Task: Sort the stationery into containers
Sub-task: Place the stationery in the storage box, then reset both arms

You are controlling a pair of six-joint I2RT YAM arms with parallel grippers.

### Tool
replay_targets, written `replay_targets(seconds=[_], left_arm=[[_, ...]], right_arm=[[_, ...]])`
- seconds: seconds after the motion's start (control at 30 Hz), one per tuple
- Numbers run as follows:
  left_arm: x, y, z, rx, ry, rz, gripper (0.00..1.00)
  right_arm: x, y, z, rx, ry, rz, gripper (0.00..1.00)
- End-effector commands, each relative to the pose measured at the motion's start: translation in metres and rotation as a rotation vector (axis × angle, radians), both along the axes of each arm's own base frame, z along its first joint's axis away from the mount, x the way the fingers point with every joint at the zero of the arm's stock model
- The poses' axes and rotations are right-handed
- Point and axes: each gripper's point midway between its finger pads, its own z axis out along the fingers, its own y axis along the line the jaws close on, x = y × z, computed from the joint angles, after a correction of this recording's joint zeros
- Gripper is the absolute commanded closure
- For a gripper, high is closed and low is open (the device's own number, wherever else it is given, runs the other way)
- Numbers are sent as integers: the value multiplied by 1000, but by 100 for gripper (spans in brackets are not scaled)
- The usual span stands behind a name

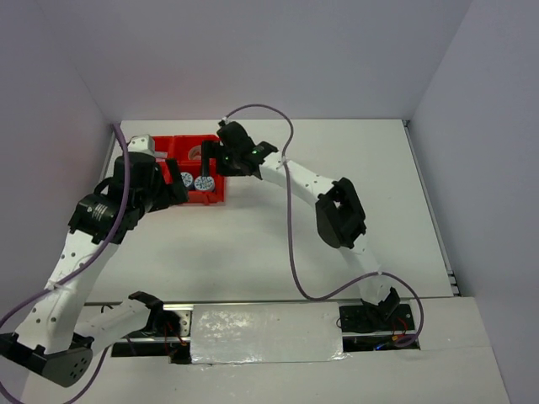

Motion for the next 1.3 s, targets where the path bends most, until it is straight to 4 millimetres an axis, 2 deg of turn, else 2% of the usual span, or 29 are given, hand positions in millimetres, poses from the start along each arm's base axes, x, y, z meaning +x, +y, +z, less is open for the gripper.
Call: replay_targets(seconds=[0.0, 0.03, 0.1, 0.13, 0.17, 0.2, 0.23, 0.27, 0.3, 0.33, 0.37, 0.4, 0.47, 0.5, 0.53, 0.57, 0.6, 0.67, 0.77, 0.83, 0.87, 0.93, 1.0, 1.13, 1.27], left_arm=[[16, 7, 4, 49, -6, 28, 1], [20, 12, 5, 66, -3, 48, 1], [31, 20, 13, 107, 7, 79, 1], [35, 32, 19, 145, 1, 118, 1], [40, 36, 27, 161, -2, 131, 1], [41, 42, 31, 181, -4, 137, 1], [43, 48, 35, 197, -7, 155, 1], [43, 50, 43, 203, -27, 158, 1], [42, 51, 45, 216, -33, 148, 1], [39, 54, 50, 220, -57, 159, 1], [37, 56, 44, 228, -51, 165, 1], [36, 58, 46, 232, -64, 170, 1], [27, 64, 46, 240, -75, 193, 1], [25, 65, 48, 238, -90, 196, 1], [18, 67, 53, 227, -117, 202, 1], [16, 66, 44, 221, -109, 189, 1], [16, 64, 47, 209, -145, 180, 1], [3, 68, 43, 188, -162, 198, 1], [-15, 69, 42, 129, -185, 224, 1], [-29, 72, 44, 106, -211, 233, 1], [-33, 73, 44, 96, -213, 241, 1], [-43, 78, 37, 109, -190, 258, 1], [-49, 82, 33, 103, -183, 288, 1], [-59, 82, 42, 69, -228, 282, 1], [-59, 85, 45, 83, -212, 302, 1]], right_arm=[[-6, -29, 138, 83, -238, -34, 0], [-5, -45, 149, 49, -274, -74, 0], [-18, -78, 155, -64, -313, -85, 0], [-26, -109, 192, -101, -392, -135, 0], [-39, -134, 191, -177, -379, -152, 0], [-56, -162, 226, -168, -432, -187, 0], [-63, -188, 230, -238, -456, -224, 0], [-75, -206, 242, -255, -472, -243, 0], [-100, -239, 262, -267, -488, -270, 0], [-111, -258, 267, -292, -495, -294, 0], [-120, -282, 278, -314, -514, -354, 0], [-144, -312, 290, -323, -522, -381, 0], [-166, -346, 306, -319, -546, -447, 0], [-187, -369, 315, -295, -565, -471, 0], [-197, -379, 319, -276, -571, -484, 0], [-206, -389, 322, -259, -578, -500, 0], [-222, -406, 326, -231, -587, -519, 0], [-236, -414, 323, -188, -565, -530, 0], [-257, -434, 300, -206, -507, -540, 0], [-260, -440, 286, -226, -487, -568, 0], [-265, -445, 288, -187, -505, -579, 0], [-265, -442, 278, -184, -503, -567, 0], [-266, -446, 277, -160, -517, -583, 0], [-264, -443, 268, -178, -505, -577, 0], [-267, -445, 271, -144, -529, -577, 0]])
